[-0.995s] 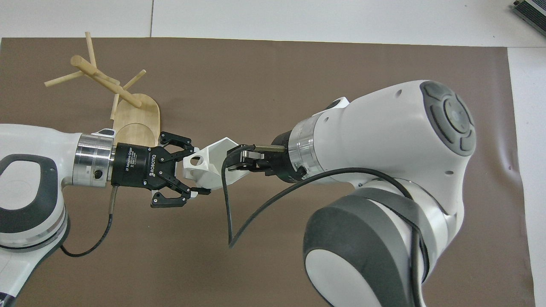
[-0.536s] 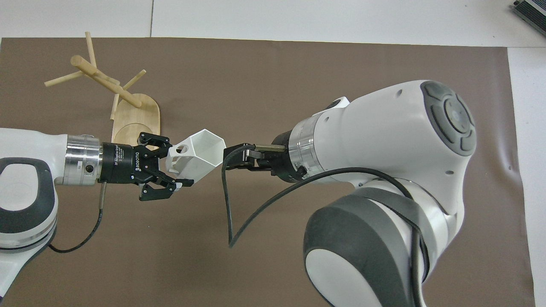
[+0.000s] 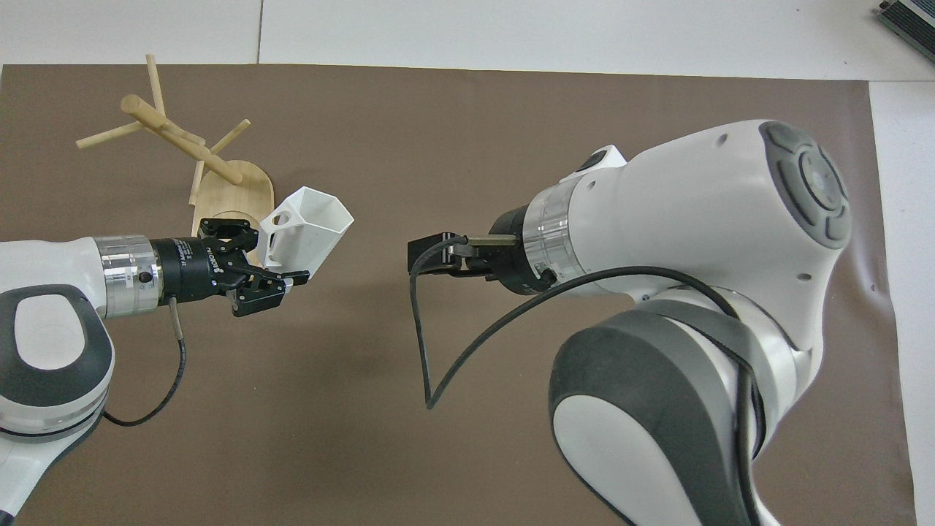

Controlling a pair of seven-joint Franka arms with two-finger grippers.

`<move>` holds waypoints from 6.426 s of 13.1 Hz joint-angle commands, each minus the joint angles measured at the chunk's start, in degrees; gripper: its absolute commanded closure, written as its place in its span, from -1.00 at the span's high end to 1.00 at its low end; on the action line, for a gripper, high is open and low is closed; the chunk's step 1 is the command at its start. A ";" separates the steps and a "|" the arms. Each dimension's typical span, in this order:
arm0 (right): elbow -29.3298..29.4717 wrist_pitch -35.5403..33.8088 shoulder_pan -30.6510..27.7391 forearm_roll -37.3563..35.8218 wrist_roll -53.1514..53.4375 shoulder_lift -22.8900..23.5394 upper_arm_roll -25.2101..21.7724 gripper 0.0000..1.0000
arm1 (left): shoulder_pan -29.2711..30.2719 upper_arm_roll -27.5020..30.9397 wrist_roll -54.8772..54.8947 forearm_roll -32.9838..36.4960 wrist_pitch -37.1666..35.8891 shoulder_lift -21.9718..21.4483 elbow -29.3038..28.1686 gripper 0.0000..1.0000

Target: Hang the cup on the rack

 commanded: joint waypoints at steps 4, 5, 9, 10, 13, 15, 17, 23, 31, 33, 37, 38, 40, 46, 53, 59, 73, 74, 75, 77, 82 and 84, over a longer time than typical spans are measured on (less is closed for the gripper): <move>-0.77 0.88 -6.17 -4.97 -12.99 -0.39 0.37 1.00 | 1.07 -0.27 -5.06 1.05 3.95 -1.19 -1.41 -1.00; -0.77 0.79 -7.31 -5.32 -15.28 -0.39 0.37 1.00 | 1.60 -0.36 -6.28 1.05 4.99 -1.19 -1.23 -1.00; -0.86 0.18 -13.63 -10.58 -23.81 -0.13 0.37 1.00 | 2.65 -0.27 -7.26 1.05 6.32 -1.19 -0.09 -1.00; -0.86 0.09 -15.48 -12.16 -25.30 -0.13 0.37 1.00 | 2.83 -0.27 -7.35 1.05 7.63 -1.10 -0.09 -1.00; -0.86 -0.17 -19.53 -13.67 -29.43 -0.13 0.37 1.00 | 2.83 -0.27 -7.52 0.96 9.57 -0.05 0.88 -1.00; -0.86 -0.96 -21.90 -15.51 -34.43 -0.13 0.37 1.00 | 2.92 -0.27 -8.31 0.96 11.15 0.48 2.02 -1.00; -0.86 -1.84 -24.01 -18.05 -42.07 -0.13 0.19 1.00 | 2.57 -0.36 -9.02 0.96 13.08 0.92 2.11 -1.00; -0.25 -4.30 -27.89 -21.58 -49.76 -1.18 -2.44 1.00 | 0.72 -0.53 -10.43 1.05 17.40 1.62 2.11 -1.00; 1.51 -6.76 -27.80 -30.10 -37.65 -1.45 -5.79 1.00 | 0.72 -0.62 -10.34 1.05 19.95 4.43 4.04 -1.00; 1.69 -7.64 -27.80 -30.11 -32.03 -1.45 -5.96 1.00 | 0.81 -0.62 -11.04 1.05 20.21 4.61 4.13 -1.00; 1.69 -7.82 -27.80 -30.11 -24.02 -1.45 -6.93 1.00 | 0.90 -0.62 -13.41 0.96 22.23 5.23 4.05 -1.00; 1.69 -8.08 -27.80 -30.11 -22.70 -1.45 -6.93 1.00 | 0.98 -0.54 -14.02 0.96 22.32 5.31 4.05 -1.00; 1.69 -9.40 -27.80 -30.02 -22.16 -1.45 -6.93 1.00 | 0.81 -0.62 -14.29 0.96 23.28 5.31 3.87 -1.00; 1.69 -14.58 -27.80 -29.85 -20.23 -2.24 -6.75 1.00 | 0.81 -0.71 -18.24 0.96 24.78 5.40 3.78 -1.00; 4.50 -15.64 -27.45 -28.97 -19.87 -1.53 -6.40 1.00 | 1.16 -0.53 -22.54 1.05 18.80 5.32 4.92 -1.00; 5.82 -15.73 -27.28 -29.05 -19.78 -1.36 -6.31 1.00 | 3.18 -0.18 -23.87 1.05 13.00 5.40 7.21 -1.00; 4.32 -15.73 -27.54 -29.14 -20.40 -1.88 -6.31 1.00 | 3.80 -0.18 -27.13 1.05 18.01 6.90 5.98 -0.79; 4.32 -15.73 -27.54 -29.14 -20.49 -1.88 -6.31 1.00 | 3.80 -0.18 -26.69 1.05 18.01 6.90 6.15 0.71; 4.32 -15.73 -27.54 -29.14 -20.49 -1.88 -6.31 1.00 | 3.89 -0.18 -26.69 1.14 17.84 6.90 6.24 1.00; 4.32 -15.73 -27.45 -29.14 -20.31 -1.97 -6.31 1.00 | 4.15 -0.10 -26.86 1.31 16.87 6.90 6.85 1.00; 4.24 -15.73 -27.28 -29.05 -20.05 -2.06 -6.23 1.00 | 5.64 1.13 -26.78 22.00 2.84 3.22 7.21 1.00; 3.71 -16.52 -27.19 -29.05 -20.05 -2.23 -6.23 1.00 | 6.87 1.31 -26.69 29.93 -2.18 2.50 9.22 1.00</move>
